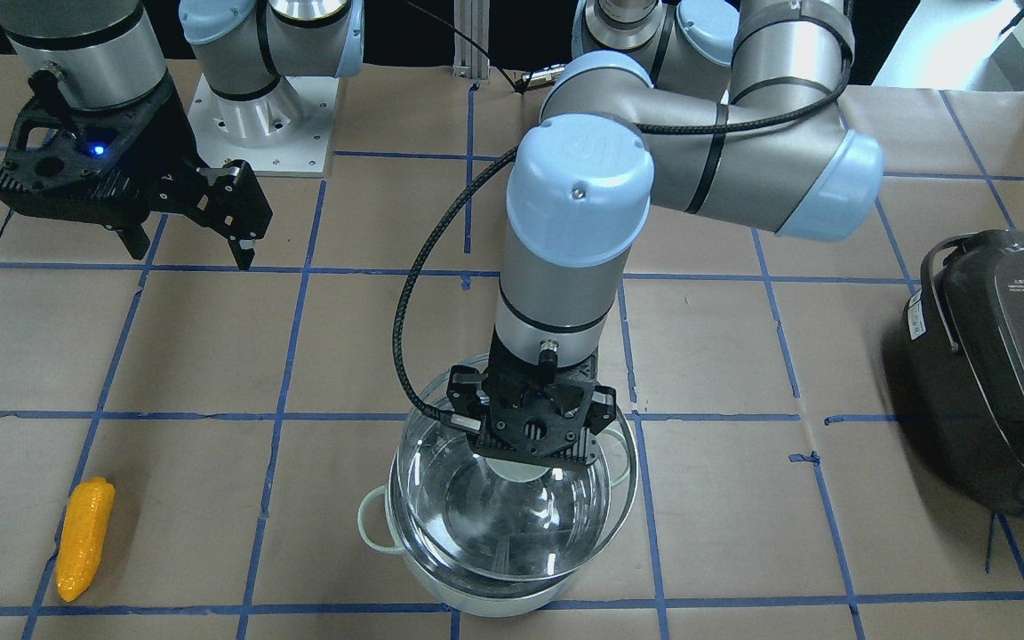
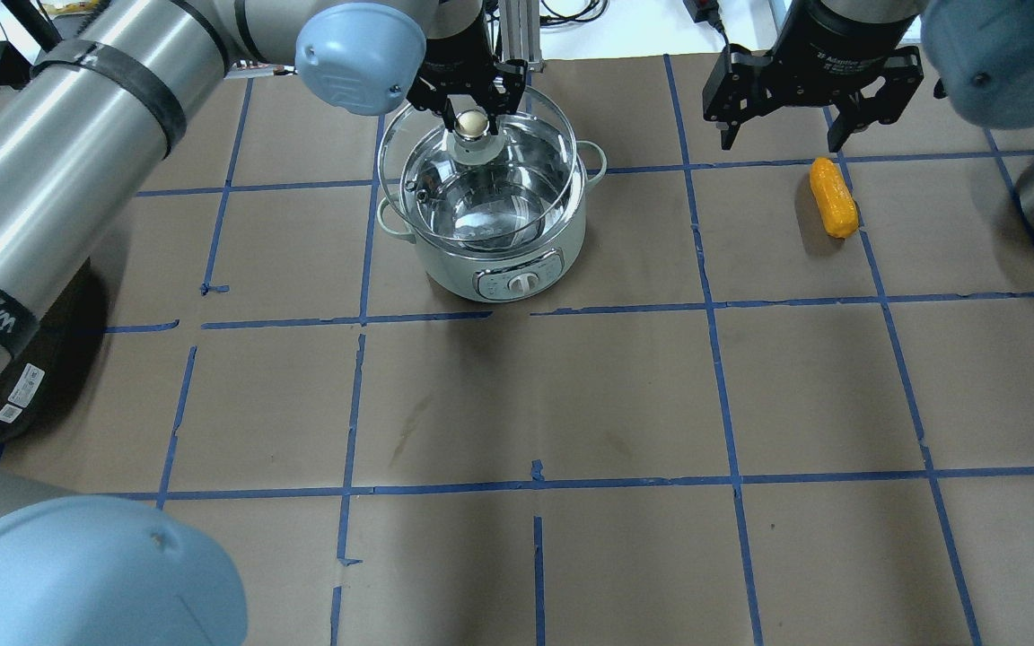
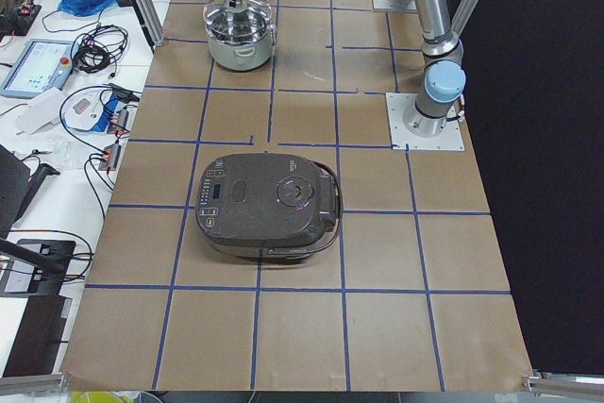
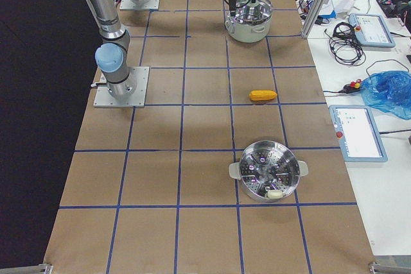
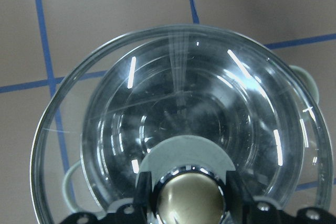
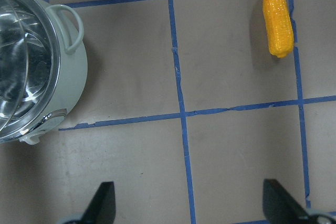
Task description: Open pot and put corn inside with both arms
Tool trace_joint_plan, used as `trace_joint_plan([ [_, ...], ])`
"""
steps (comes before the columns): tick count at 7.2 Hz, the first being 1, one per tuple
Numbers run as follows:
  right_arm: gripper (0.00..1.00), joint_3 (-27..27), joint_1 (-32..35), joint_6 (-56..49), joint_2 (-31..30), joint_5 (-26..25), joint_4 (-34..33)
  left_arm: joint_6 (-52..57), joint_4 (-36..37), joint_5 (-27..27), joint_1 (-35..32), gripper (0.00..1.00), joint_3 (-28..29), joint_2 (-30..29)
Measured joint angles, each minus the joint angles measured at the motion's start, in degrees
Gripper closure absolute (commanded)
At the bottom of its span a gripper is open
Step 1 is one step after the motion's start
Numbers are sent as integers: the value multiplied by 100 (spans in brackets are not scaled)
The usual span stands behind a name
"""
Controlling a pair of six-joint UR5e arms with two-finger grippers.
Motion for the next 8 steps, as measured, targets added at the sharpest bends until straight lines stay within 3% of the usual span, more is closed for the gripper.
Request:
trace_joint_plan([
  [4, 6, -743, -1192, -912, 894, -113, 305, 852, -522, 50, 1381, 84, -115, 404],
  [6, 11, -455, -1739, -1792, 1414, -89, -175, 1114, -298, 36, 1857, 84, -326, 232],
  [8, 12, 446, -1951, -2352, 1713, -38, -1519, 1264, 401, -3, 2259, 84, -863, 78],
])
